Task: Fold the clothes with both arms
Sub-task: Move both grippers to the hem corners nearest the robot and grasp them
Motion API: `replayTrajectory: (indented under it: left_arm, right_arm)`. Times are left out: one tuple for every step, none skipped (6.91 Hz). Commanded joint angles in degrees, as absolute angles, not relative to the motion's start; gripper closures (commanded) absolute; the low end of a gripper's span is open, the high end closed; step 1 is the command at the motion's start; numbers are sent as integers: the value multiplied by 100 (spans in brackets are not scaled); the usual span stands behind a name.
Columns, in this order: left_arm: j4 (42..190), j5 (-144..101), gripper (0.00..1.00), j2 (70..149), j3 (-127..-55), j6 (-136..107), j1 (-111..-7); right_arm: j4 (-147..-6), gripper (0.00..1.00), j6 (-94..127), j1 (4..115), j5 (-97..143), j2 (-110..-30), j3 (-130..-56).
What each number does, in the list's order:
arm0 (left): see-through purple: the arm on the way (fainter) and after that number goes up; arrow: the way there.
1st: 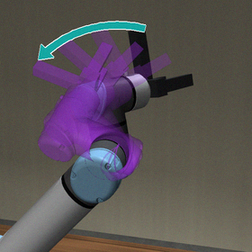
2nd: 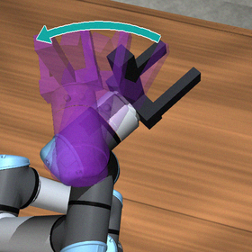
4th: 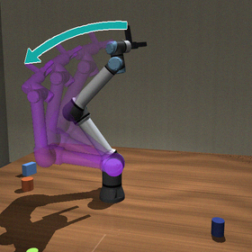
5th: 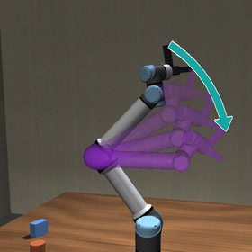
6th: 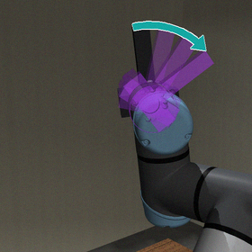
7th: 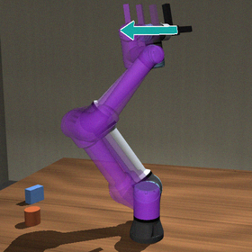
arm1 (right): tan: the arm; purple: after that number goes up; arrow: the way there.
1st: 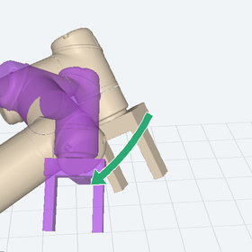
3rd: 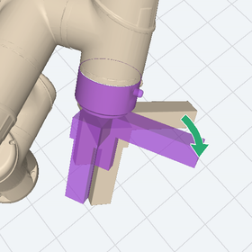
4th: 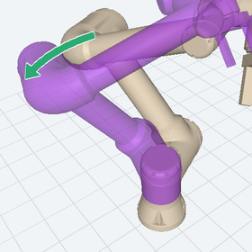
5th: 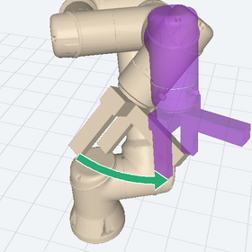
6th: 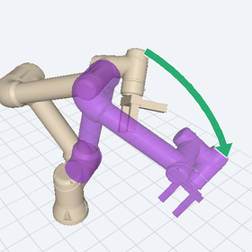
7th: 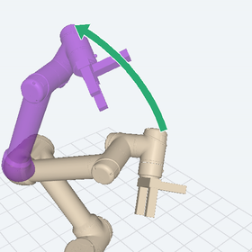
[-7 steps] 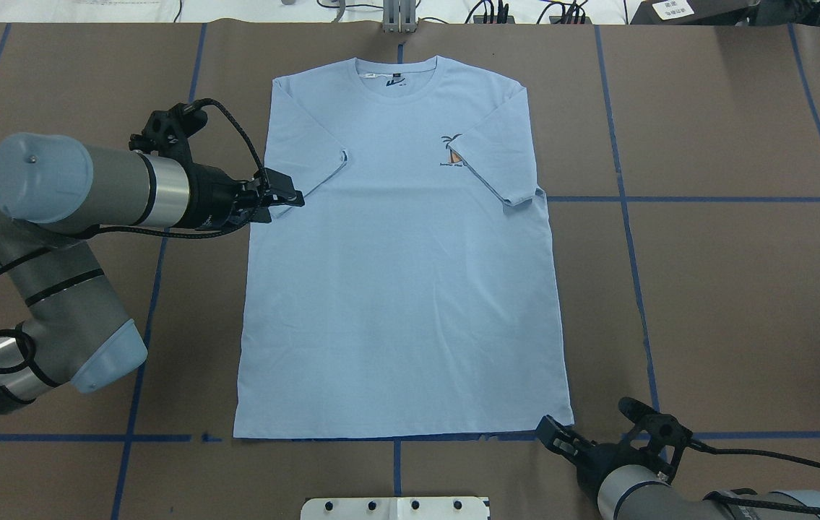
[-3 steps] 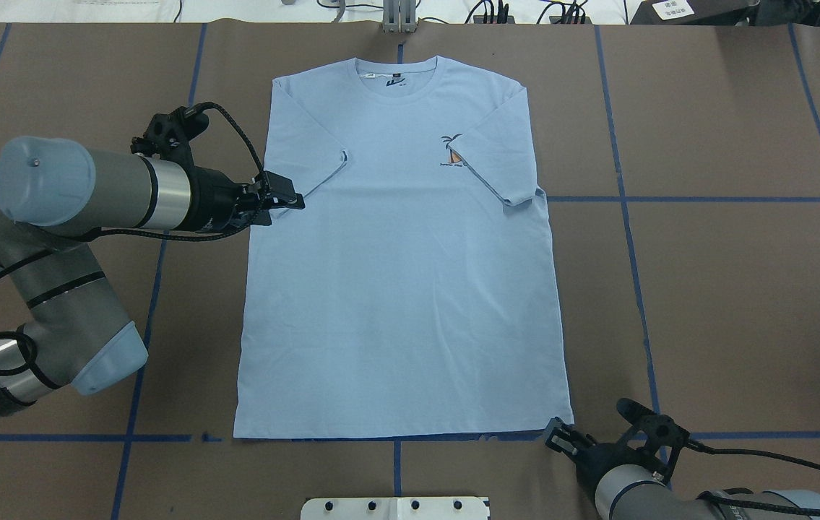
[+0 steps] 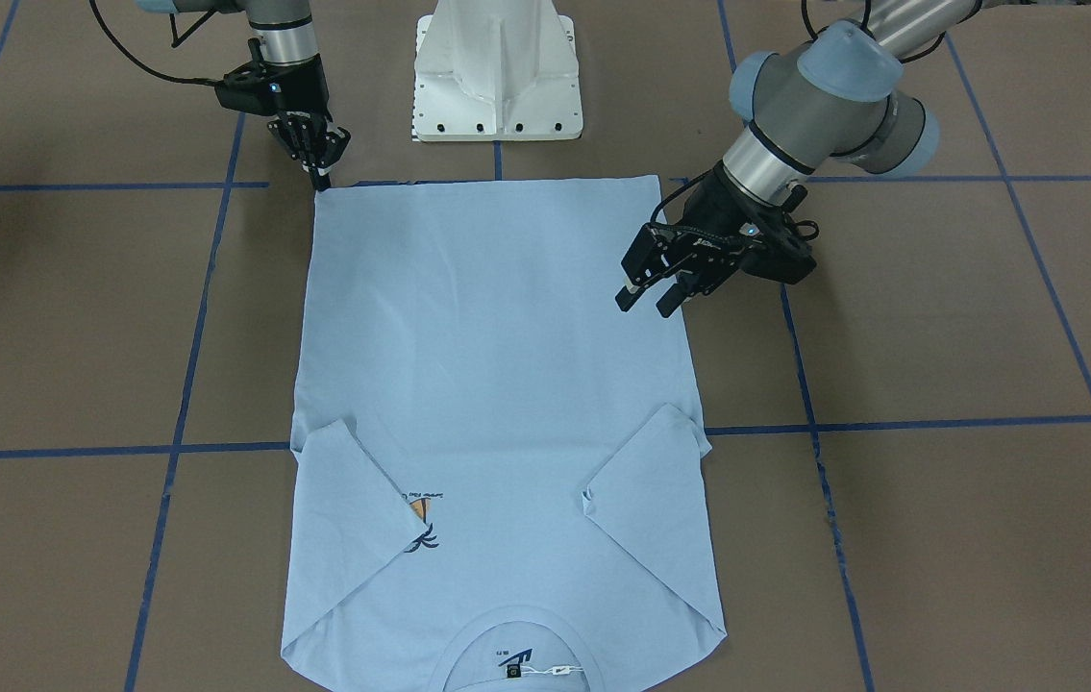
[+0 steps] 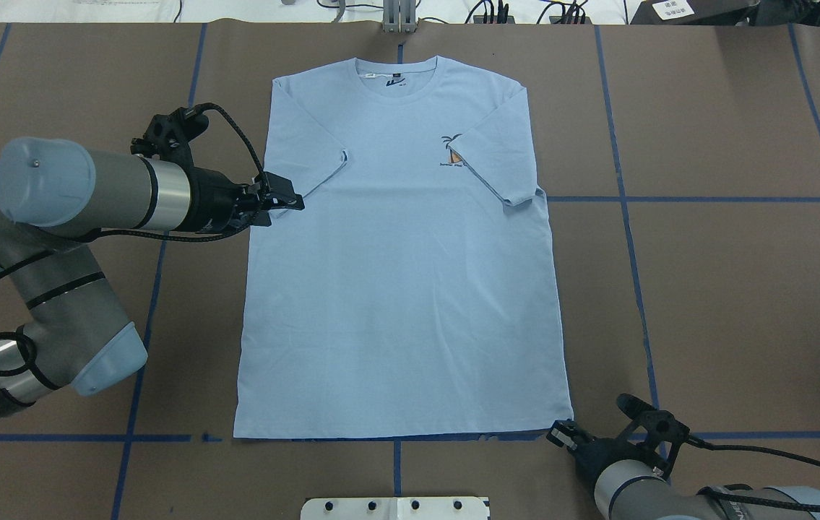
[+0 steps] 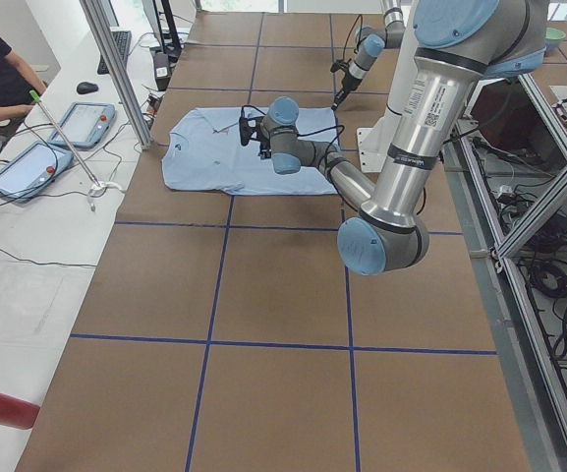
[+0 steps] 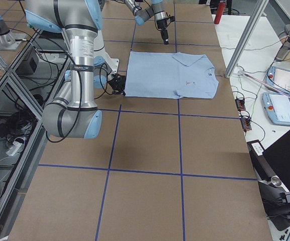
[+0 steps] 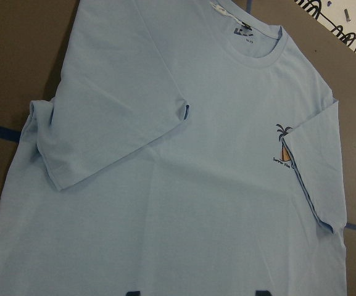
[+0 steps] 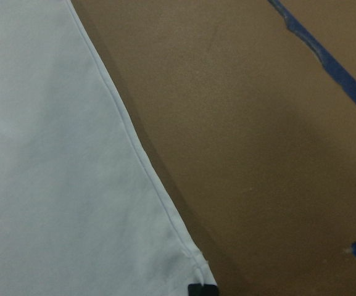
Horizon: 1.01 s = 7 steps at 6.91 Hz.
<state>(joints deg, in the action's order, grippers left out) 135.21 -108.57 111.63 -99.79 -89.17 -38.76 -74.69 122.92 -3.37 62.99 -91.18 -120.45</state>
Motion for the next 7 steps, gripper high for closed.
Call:
replayTrajectory:
  left_arm:
    - [13518, -10837, 28, 10805, -10281, -9165, -3650]
    - [13509, -10210, 28, 10175, -10884, -9532, -3099]
    - [13222, -9665, 28, 9421, -11594, -9623, -2511]
    - [12575, -8972, 30, 9283, -11828, -10198, -1861]
    - [11959, -8608, 32, 9281, -11917, -10308, -1533]
    - [11640, -8613, 32, 9264, -11918, -10344, -1460]
    - [11585, -8605, 35, 9281, -11883, -10667, -1224]
  right_arm:
    - [-7471, 100, 12261, -220, 6310, -9105, -12277]
    - [-7471, 100, 12252, -185, 6311, -9114, -12487]
    - [-7462, 100, 12252, -185, 6311, -9123, -12498]
    - [-7462, 100, 12252, -193, 6311, -9132, -12515]
    - [-7462, 100, 12252, -202, 6319, -9132, -12507]
    - [-7462, 100, 12243, -202, 6311, -9132, -12507]
    - [-7462, 100, 12243, -202, 6319, -9132, -12498]
